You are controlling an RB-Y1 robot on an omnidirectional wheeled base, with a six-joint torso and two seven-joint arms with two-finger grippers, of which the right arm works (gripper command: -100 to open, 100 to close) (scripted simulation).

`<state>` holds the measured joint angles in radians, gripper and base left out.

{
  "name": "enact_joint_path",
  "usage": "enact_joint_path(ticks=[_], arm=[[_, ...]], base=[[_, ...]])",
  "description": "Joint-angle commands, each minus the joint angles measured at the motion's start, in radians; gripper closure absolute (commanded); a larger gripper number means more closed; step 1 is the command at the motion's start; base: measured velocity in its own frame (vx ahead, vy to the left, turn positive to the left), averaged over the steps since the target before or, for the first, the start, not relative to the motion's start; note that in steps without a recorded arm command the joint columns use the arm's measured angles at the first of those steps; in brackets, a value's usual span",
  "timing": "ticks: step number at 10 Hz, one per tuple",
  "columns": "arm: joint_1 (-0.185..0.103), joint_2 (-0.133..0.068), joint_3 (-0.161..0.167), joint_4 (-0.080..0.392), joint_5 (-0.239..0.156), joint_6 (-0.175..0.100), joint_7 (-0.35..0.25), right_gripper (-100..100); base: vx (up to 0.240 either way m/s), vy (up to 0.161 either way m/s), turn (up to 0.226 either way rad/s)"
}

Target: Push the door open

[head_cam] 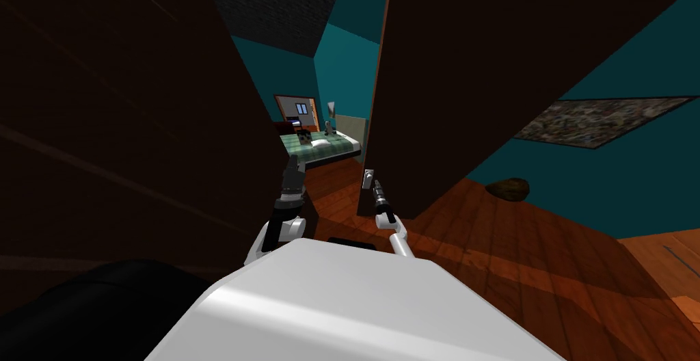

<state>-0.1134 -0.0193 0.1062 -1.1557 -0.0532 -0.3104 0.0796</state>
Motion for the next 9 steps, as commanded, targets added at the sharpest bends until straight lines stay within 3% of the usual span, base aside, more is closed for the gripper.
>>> enact_joint_path(ticks=[1,4,5,6,9], arm=[[-0.002,0.006,-0.004,0.004,0.001,-0.003,0.003,-100],[-0.008,0.044,-0.011,0.013,0.003,-0.010,0.009,-100],[-0.008,0.037,-0.010,0.013,0.003,-0.009,0.008,-100],[-0.008,0.037,-0.010,0.013,0.003,-0.009,0.008,100],[-0.008,0.037,-0.010,0.013,0.003,-0.009,0.008,100]], base=[[0.217,0.052,0.014],[0.216,0.016,0.016],[0.098,0.012,0.004],[-0.013,-0.002,-0.005],[-0.028,-0.005,0.000]])
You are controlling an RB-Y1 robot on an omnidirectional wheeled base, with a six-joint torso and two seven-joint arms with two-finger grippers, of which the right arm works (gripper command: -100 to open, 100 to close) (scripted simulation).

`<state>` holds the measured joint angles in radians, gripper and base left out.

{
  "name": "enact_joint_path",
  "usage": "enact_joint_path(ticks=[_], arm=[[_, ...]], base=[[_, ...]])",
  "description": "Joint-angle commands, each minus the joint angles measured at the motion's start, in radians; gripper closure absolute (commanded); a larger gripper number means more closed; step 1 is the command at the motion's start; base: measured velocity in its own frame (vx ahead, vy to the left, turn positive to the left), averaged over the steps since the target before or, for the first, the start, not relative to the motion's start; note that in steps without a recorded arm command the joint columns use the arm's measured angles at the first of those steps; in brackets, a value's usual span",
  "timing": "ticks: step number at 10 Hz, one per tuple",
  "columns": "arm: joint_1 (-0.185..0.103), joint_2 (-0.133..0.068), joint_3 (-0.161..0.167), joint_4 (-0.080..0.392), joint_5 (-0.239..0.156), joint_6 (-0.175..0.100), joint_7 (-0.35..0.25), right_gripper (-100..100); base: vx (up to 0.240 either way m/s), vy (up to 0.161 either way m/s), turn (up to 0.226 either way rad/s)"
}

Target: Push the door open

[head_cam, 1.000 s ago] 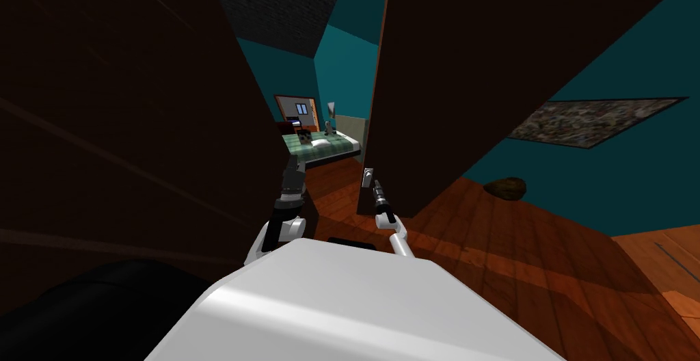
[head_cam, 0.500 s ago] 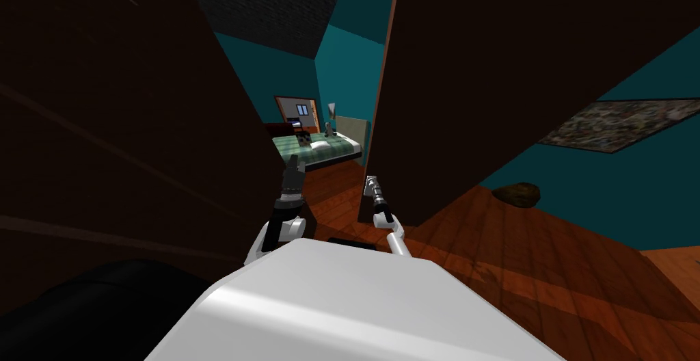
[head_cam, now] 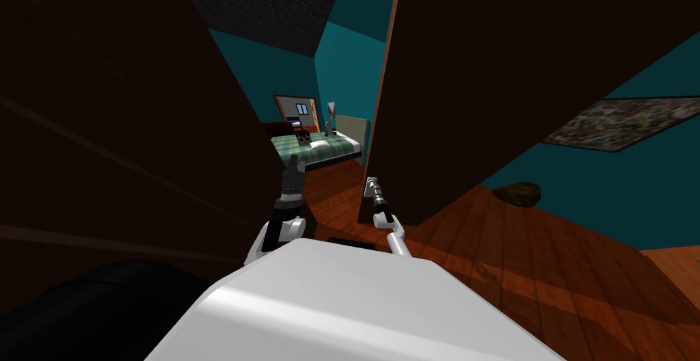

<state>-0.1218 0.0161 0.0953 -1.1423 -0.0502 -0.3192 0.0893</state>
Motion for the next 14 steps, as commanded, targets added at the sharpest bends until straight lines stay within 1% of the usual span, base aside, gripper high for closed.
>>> enact_joint_path(ticks=[1,2,3,4,5,6,7,8,10,11,12,13,14], arm=[[0.000,0.001,0.001,0.000,-0.001,0.000,-0.001,100],[0.000,0.001,0.001,0.000,-0.001,0.000,-0.001,100],[-0.019,-0.010,-0.012,0.032,-0.005,-0.009,0.006,100],[-0.032,-0.014,-0.018,0.049,-0.008,-0.015,0.009,100],[-0.053,-0.021,-0.030,0.078,-0.014,-0.025,0.015,100],[-0.062,-0.024,-0.035,0.090,-0.016,-0.029,0.017,100],[-0.079,-0.028,-0.045,0.114,-0.020,-0.037,0.022,100],[-0.063,-0.047,-0.034,0.092,-0.019,-0.028,0.019,-100],[-0.063,-0.053,-0.033,0.087,-0.021,-0.023,0.018,-100],[-0.062,-0.052,-0.032,0.083,-0.023,-0.020,0.018,-100],[-0.062,-0.044,-0.030,0.078,-0.025,-0.015,0.017,-100],[-0.061,-0.026,-0.028,0.073,-0.027,-0.010,0.017,-100],[-0.060,-0.003,-0.027,0.068,-0.028,-0.006,0.016,-100]], base=[[-0.014,-0.001,-0.003],[-0.006,0.000,-0.001],[0.029,-0.004,-0.032],[0.059,-0.012,-0.034],[0.081,-0.016,-0.069],[0.097,-0.028,-0.060],[0.091,-0.044,-0.072],[-0.095,-0.067,-0.068],[-0.181,-0.050,-0.029],[-0.210,-0.035,-0.041],[-0.278,-0.016,-0.051],[-0.275,0.001,-0.052],[-0.254,0.043,-0.028]])
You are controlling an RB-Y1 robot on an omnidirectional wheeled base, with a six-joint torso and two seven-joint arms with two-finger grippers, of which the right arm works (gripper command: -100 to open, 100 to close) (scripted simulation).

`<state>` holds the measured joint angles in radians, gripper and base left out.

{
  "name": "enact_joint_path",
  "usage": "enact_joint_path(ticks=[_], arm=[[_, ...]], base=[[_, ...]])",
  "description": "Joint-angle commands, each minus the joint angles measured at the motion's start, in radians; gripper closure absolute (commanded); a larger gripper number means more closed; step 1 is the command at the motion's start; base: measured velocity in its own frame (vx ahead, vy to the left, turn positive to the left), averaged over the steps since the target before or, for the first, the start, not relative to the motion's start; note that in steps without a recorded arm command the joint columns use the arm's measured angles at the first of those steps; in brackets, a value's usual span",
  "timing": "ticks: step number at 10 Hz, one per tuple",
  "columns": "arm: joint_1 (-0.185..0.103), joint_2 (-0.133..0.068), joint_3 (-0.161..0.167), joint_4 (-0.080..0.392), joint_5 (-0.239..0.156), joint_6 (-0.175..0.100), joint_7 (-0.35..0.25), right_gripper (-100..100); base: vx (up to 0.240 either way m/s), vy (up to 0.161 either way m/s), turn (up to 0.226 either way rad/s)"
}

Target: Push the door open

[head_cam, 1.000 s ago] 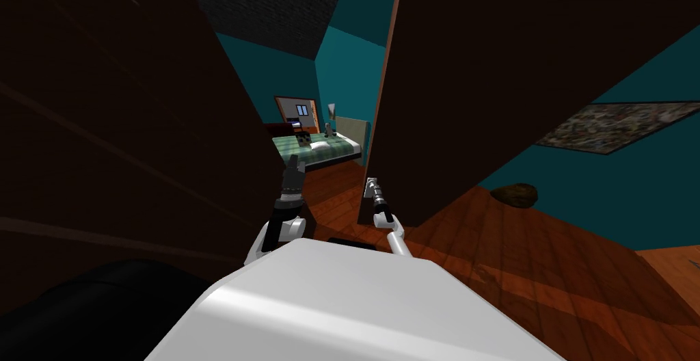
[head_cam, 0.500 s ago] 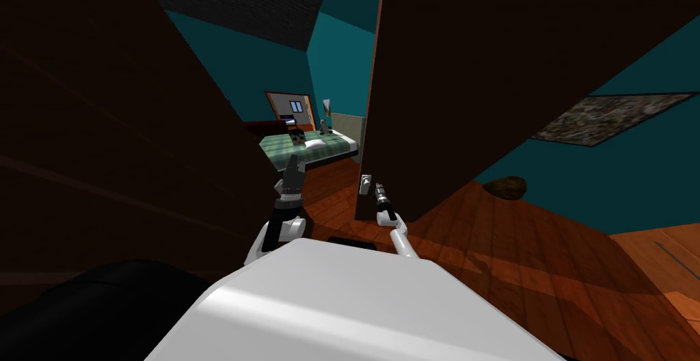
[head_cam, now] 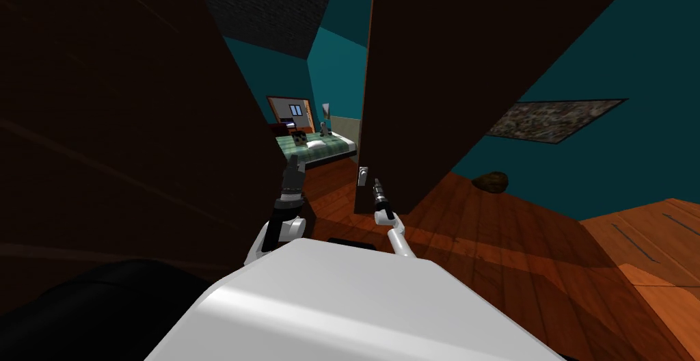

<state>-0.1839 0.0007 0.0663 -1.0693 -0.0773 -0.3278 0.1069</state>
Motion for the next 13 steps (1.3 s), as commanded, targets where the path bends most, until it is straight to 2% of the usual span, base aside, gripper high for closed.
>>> enact_joint_path(ticks=[1,2,3,4,7,8,10,13], arm=[[0.002,0.028,0.002,-0.007,-0.002,0.005,-0.002,-100],[0.002,0.040,0.003,-0.008,-0.003,0.006,-0.002,-100],[-0.004,0.030,0.001,0.001,-0.003,0.005,-0.003,-100],[-0.005,0.007,-0.001,0.006,-0.003,-0.002,-0.001,-100],[-0.006,-0.018,-0.006,0.011,-0.002,-0.010,0.003,-100],[-0.007,-0.020,-0.008,0.013,-0.002,-0.014,0.005,-100],[-0.008,-0.009,-0.011,0.016,-0.001,-0.020,0.009,-100],[-0.008,0.030,-0.016,0.020,0.000,-0.027,0.013,-100]], base=[[-0.212,0.119,-0.008],[-0.140,0.156,-0.003],[-0.056,0.072,-0.007],[0.056,-0.072,-0.013],[0.175,-0.076,0.013],[0.261,-0.051,0.015],[0.188,0.013,0.024],[0.154,0.113,0.017]])
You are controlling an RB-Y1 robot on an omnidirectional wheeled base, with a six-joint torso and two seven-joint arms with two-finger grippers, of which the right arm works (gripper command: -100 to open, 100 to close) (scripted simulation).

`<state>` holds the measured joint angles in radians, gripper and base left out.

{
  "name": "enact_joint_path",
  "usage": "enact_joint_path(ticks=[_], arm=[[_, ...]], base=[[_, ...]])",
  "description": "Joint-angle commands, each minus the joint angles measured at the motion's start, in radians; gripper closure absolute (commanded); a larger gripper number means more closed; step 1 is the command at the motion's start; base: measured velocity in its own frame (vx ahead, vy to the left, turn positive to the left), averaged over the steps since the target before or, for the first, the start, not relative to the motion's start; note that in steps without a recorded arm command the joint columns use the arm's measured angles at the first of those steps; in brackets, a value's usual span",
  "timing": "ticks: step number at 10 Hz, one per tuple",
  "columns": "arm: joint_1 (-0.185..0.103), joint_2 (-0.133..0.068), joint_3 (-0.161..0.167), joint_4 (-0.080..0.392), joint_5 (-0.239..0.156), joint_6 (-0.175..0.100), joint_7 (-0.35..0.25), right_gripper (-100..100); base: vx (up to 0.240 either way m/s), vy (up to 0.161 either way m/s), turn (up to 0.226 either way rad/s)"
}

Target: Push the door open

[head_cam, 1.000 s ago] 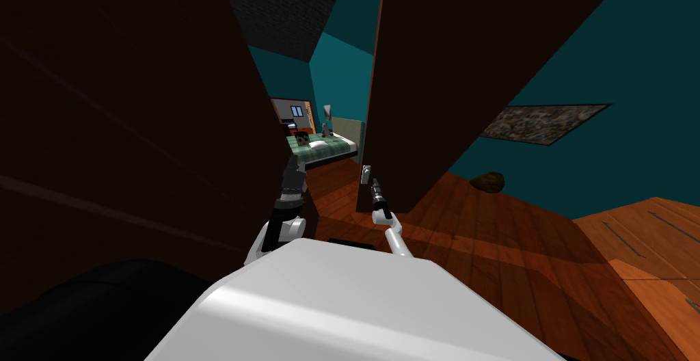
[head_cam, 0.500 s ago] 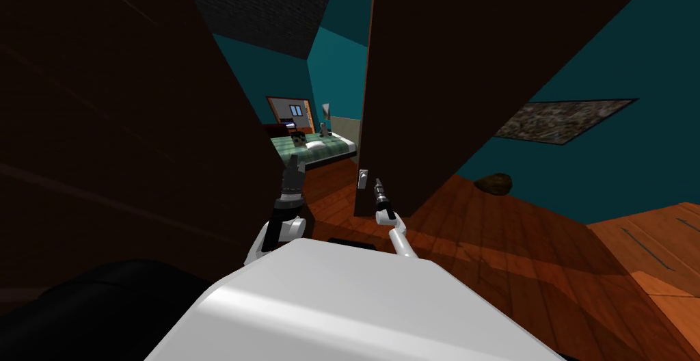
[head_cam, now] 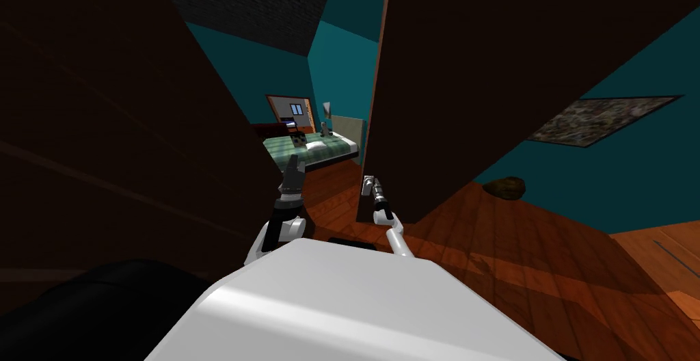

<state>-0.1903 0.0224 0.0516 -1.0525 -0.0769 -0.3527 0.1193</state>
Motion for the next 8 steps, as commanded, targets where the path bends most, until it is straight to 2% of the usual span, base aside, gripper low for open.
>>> enact_joint_path(ticks=[1,2,3,8], arm=[[-0.002,0.024,-0.002,0.004,0.000,-0.004,0.001,-100],[-0.004,0.015,-0.002,0.006,0.000,-0.003,0.001,-100],[-0.004,0.015,-0.002,0.006,0.000,-0.003,0.001,100],[-0.004,0.015,-0.002,0.006,0.000,-0.003,0.001,100]], base=[[0.093,0.202,0.016],[0.033,0.100,-0.007],[-0.004,-0.012,0.003],[-0.008,-0.016,0.010]])
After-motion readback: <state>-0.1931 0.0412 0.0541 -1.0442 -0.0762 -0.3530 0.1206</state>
